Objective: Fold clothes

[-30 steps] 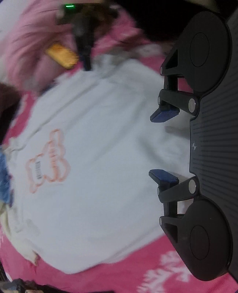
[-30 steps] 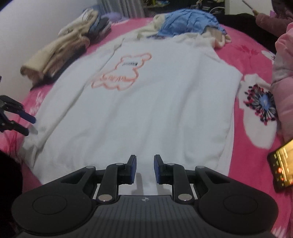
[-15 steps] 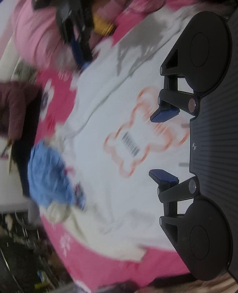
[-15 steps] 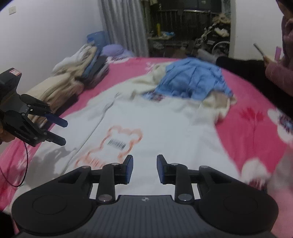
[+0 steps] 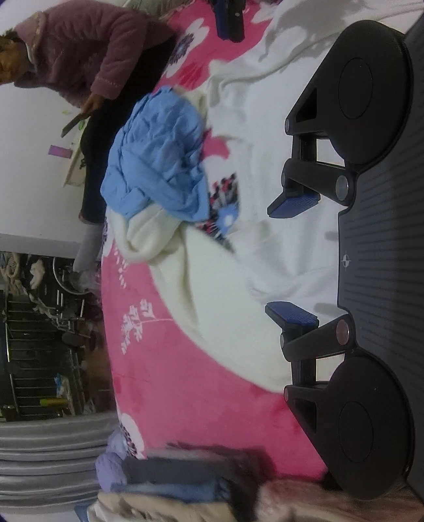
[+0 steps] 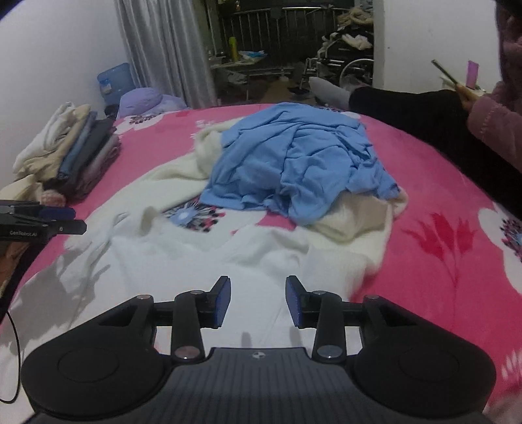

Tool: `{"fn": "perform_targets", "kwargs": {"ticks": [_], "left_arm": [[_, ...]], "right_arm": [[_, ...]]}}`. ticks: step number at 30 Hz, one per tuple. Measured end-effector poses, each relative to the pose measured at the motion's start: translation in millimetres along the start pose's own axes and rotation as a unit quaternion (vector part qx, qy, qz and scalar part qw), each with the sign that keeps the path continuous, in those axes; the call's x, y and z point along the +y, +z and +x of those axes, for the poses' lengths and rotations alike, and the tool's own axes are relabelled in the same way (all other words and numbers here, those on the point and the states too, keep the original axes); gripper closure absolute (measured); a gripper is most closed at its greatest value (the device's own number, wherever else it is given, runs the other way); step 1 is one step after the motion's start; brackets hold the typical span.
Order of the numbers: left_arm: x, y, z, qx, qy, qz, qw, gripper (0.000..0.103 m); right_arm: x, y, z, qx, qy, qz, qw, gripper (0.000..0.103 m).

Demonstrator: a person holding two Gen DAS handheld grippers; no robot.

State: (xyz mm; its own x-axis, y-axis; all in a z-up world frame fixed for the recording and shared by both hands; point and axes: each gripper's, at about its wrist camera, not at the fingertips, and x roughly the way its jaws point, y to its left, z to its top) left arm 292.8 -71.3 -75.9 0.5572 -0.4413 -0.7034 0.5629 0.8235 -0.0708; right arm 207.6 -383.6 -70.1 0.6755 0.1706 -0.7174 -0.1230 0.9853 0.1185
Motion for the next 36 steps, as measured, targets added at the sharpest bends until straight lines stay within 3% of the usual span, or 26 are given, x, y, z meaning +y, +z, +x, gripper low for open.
{"fn": "perform_targets", "kwargs": {"ticks": [4,11,18,20,22,24,30,36], "left_arm": [[-2,13,36,0.020,-0.002,0.011,0.9997,0.046],[-14,20,80,0.046,-0.004,0.037,0.9982,0.049],[-17,15,89,0.038,0.011,0.036,0.9986,0.074],[-19,13,88,0.031,0.019,0.031,0.9988,0.081],[-22,11,85,0.028,0.029,0.034,0.9986,0.089],[-25,10,82,0.025,0.032,0.039,0.9984,0.092],[-26,11,49,-0.006,0.010,0.031,0.9995,0.094],[-34,7,-13,-0.056,-0.021,0.033,0.9977,0.094]], "right_arm": [[-9,19,37,0.006,-0.003,-0.013,1.000,0.052],[-7,50,87,0.037,0.008,-0.040,0.998,0.052],[8,54,131,0.121,0.007,-0.085,0.989,0.054],[13,49,134,0.130,0.014,-0.095,0.987,0.069],[19,47,130,0.127,0.019,-0.108,0.986,0.086],[22,45,123,0.117,0.016,-0.121,0.986,0.092],[20,45,81,0.065,0.029,-0.091,0.993,0.094],[27,34,21,0.017,0.056,-0.077,0.995,0.094]]}}
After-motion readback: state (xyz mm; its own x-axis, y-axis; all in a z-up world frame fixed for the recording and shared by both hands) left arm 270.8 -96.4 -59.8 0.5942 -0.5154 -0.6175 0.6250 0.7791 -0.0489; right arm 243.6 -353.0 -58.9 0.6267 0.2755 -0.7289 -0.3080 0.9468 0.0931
